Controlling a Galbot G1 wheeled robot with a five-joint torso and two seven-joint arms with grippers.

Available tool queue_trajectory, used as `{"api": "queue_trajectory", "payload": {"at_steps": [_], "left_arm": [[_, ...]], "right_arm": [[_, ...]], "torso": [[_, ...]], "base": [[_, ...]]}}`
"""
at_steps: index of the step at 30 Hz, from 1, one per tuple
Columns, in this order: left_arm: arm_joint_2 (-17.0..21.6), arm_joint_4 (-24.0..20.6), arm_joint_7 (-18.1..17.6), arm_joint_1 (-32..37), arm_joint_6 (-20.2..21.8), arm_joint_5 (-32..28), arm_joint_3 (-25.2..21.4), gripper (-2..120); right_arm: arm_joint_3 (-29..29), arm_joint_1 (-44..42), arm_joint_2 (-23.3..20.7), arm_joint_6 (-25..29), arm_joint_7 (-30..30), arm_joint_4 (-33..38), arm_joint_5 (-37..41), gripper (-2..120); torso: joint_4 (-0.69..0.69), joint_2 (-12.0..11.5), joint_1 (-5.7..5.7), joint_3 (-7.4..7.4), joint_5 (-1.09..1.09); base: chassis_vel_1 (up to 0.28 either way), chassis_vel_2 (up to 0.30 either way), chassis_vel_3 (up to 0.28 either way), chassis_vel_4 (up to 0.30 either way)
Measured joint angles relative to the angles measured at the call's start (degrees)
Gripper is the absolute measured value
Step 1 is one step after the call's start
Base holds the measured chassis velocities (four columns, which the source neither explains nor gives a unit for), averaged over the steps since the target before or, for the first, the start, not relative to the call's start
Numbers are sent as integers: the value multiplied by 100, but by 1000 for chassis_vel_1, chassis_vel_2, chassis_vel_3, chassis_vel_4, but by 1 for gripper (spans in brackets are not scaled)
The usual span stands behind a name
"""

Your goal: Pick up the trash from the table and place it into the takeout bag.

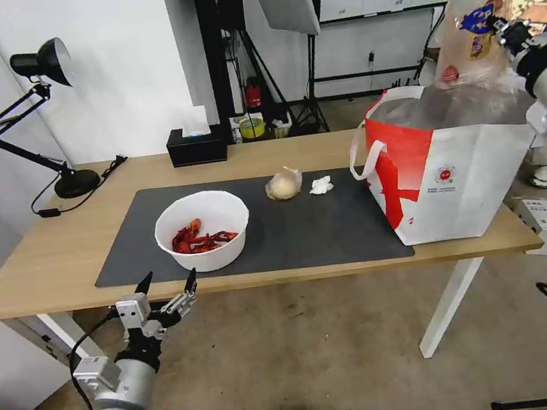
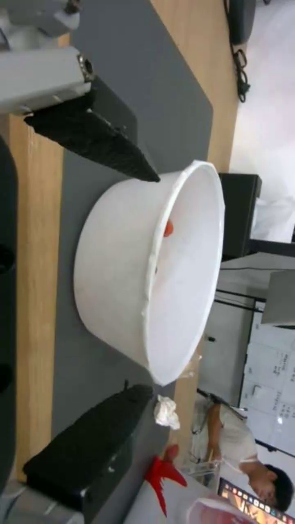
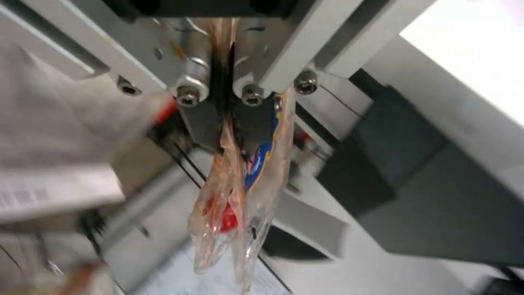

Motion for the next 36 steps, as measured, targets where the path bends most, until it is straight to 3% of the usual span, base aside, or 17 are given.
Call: {"api": "queue_trajectory", "payload": {"at_steps": [8,16,18,29,32,36], "left_arm": [[-8,-10,3,4,-2,14,7,100],[-18,-3,5,11,-3,15,9,100],[-20,5,5,10,-3,15,9,100],[-39,73,5,-25,-3,7,10,100],[-57,91,5,-33,-3,7,13,100],[-62,91,3,-33,-3,5,14,100]], "right_arm": [[-73,97,302,-162,1416,-180,778,0],[-31,131,591,-150,1835,-381,890,0],[-28,131,619,-150,1846,-397,890,0],[2,98,685,-150,1680,-394,773,34],[19,-11,661,-151,1365,-275,509,50],[36,-167,627,-114,807,-117,57,59]], "torso": [[0,0,0,0,1],[0,0,0,-1,0],[0,0,0,-1,0],[0,0,0,-1,0],[0,0,0,-1,0],[0,0,0,-1,-1]], "base": [[0,0,0,0],[0,0,0,0],[0,0,0,0],[0,0,0,0],[0,0,0,0],[0,0,0,0]]}}
